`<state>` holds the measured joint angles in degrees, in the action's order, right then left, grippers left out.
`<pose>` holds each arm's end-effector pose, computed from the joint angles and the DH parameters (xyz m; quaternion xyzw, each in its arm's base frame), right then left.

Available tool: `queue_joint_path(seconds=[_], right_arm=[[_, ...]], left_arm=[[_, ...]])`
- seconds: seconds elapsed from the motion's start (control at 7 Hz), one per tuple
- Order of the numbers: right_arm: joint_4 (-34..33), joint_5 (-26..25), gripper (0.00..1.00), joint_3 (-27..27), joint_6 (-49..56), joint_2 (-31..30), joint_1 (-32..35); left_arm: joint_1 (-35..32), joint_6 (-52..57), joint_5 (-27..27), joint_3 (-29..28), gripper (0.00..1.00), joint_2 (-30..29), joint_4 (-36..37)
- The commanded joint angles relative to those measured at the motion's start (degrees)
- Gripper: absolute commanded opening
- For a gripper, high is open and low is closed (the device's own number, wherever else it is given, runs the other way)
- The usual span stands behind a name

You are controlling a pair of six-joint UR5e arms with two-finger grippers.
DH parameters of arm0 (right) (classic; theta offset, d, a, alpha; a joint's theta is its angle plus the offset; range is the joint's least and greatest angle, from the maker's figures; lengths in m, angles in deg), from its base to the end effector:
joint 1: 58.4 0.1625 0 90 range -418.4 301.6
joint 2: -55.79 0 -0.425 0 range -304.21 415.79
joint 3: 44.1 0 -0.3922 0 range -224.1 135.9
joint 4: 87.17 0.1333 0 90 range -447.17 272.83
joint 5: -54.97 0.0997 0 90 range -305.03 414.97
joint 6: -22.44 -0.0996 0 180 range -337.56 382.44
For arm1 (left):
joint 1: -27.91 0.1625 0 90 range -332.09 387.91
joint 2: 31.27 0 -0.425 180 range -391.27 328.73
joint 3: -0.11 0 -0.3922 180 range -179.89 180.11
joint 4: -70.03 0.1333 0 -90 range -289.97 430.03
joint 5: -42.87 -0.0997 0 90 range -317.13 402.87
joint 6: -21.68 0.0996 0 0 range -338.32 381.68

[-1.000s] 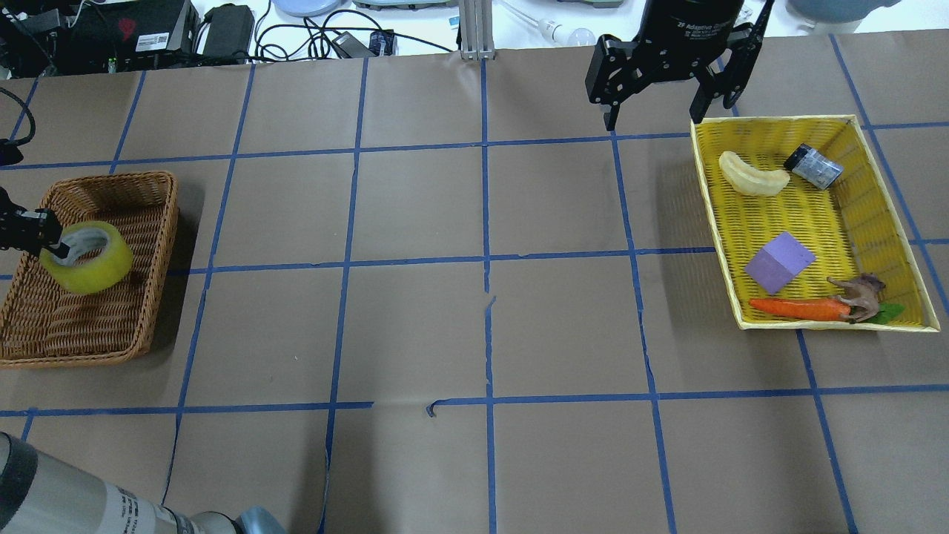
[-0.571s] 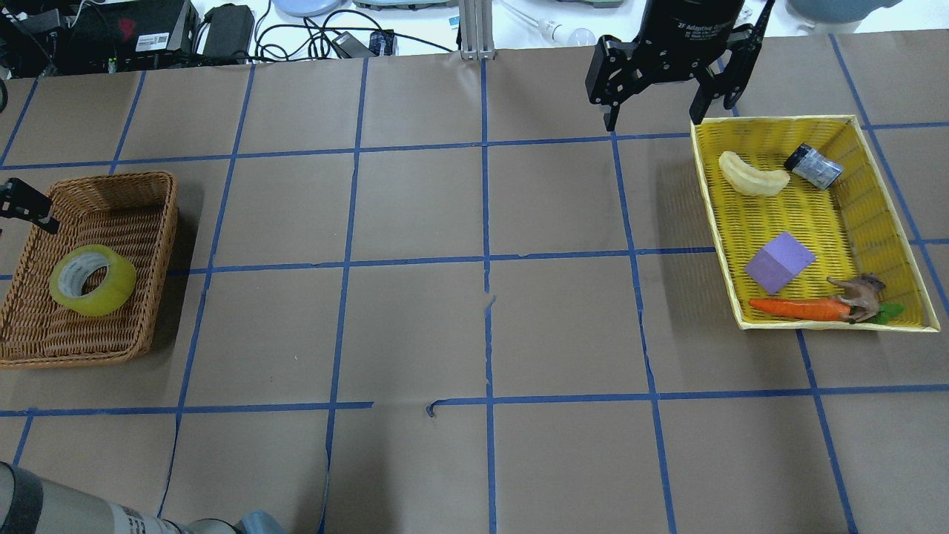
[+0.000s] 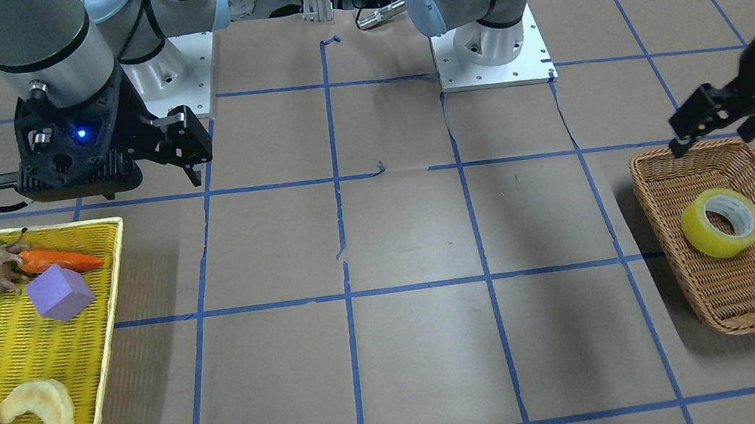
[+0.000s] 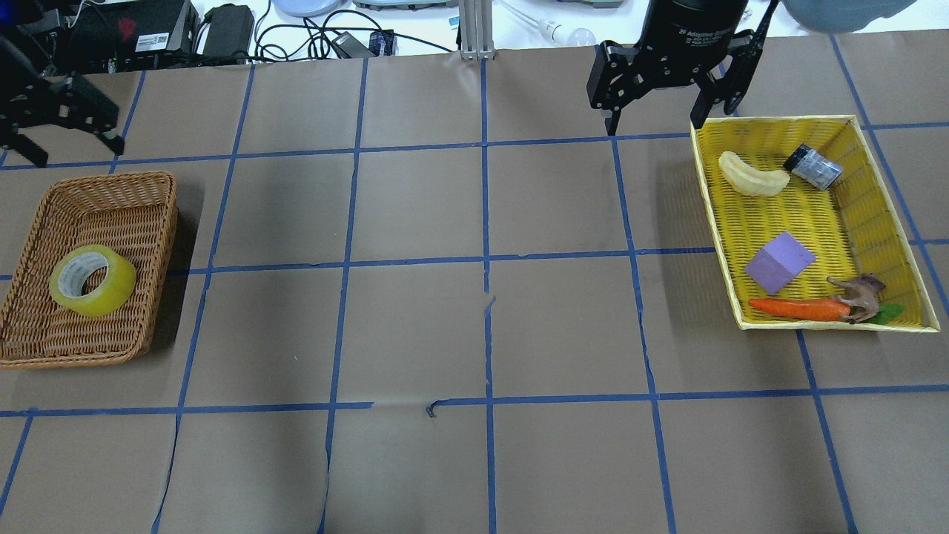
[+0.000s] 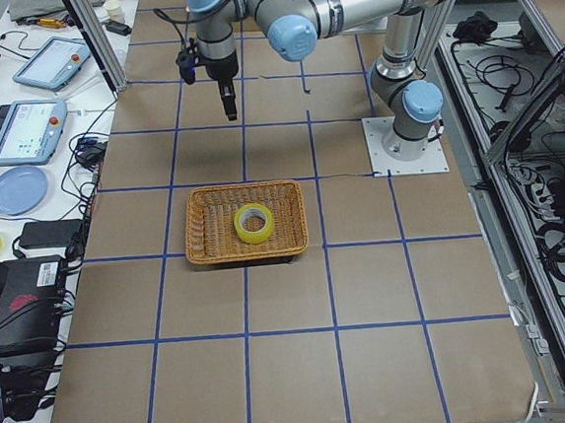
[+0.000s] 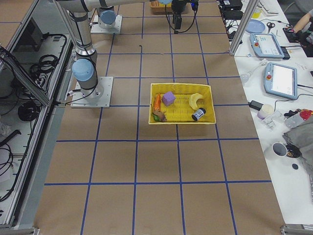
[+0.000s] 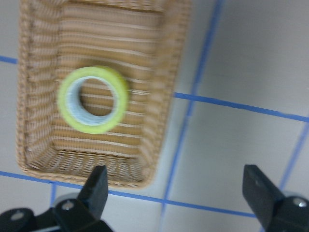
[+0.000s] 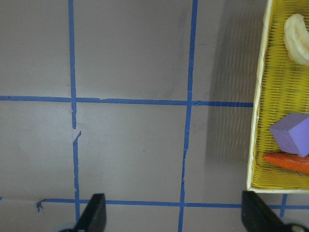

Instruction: Transfer tape with both arms

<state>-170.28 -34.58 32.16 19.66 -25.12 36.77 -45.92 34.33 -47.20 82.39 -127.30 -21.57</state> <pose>0.1834 -0.5394 0.5105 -0.0208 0.9996 0.0198 0.0026 0.0215 -0.5524 0.4973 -0.0307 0.9995 -0.0006 0.0008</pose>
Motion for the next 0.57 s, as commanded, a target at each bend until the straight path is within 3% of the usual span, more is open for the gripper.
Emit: queue_joint_path(seconds=[0.0, 0.43], right_arm=[[0.1, 0.0, 1.0, 0.0, 0.0, 0.0, 0.0], [0.0, 0.0, 1.0, 0.0, 0.0, 0.0, 0.0]], left_arm=[[-13.2, -4.8, 0.0, 0.0, 1.0, 1.2, -0.5], [-16.3, -8.6, -0.2, 1.0, 1.0, 0.9, -0.4]])
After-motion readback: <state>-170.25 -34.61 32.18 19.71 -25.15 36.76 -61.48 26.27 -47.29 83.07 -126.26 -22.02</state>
